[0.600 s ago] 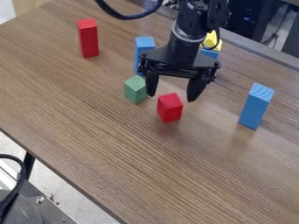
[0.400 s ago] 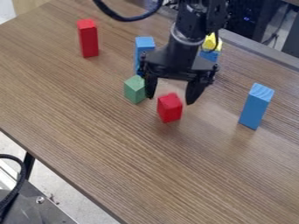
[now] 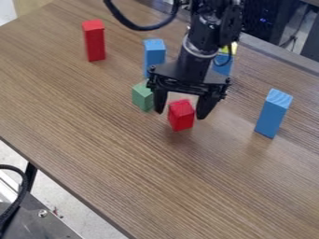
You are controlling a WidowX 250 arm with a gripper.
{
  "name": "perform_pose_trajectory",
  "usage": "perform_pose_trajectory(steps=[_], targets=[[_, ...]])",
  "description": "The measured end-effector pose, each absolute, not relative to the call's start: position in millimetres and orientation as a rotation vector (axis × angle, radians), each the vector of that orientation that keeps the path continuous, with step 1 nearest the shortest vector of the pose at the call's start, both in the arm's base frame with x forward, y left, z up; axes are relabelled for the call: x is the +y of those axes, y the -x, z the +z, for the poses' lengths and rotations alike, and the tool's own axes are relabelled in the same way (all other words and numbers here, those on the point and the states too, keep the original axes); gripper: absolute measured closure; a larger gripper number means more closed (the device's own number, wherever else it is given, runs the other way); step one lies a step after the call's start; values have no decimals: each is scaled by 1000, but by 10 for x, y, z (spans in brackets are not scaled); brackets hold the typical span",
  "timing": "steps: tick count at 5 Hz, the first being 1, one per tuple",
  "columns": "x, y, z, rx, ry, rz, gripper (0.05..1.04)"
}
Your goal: Put the red square block between two blue blocks
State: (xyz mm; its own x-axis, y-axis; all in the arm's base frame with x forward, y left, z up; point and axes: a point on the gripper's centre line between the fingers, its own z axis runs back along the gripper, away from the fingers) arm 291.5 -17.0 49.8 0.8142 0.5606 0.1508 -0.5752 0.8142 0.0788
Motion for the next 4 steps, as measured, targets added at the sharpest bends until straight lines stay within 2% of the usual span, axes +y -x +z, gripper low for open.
perform_pose_trajectory(steps=[2,3,4], targets=[[-186,-3098,405,-157,-82,681,93],[-133,-3145,360,-145,-65,716,169],[-88,-3138,272,-114,-59,727,448]])
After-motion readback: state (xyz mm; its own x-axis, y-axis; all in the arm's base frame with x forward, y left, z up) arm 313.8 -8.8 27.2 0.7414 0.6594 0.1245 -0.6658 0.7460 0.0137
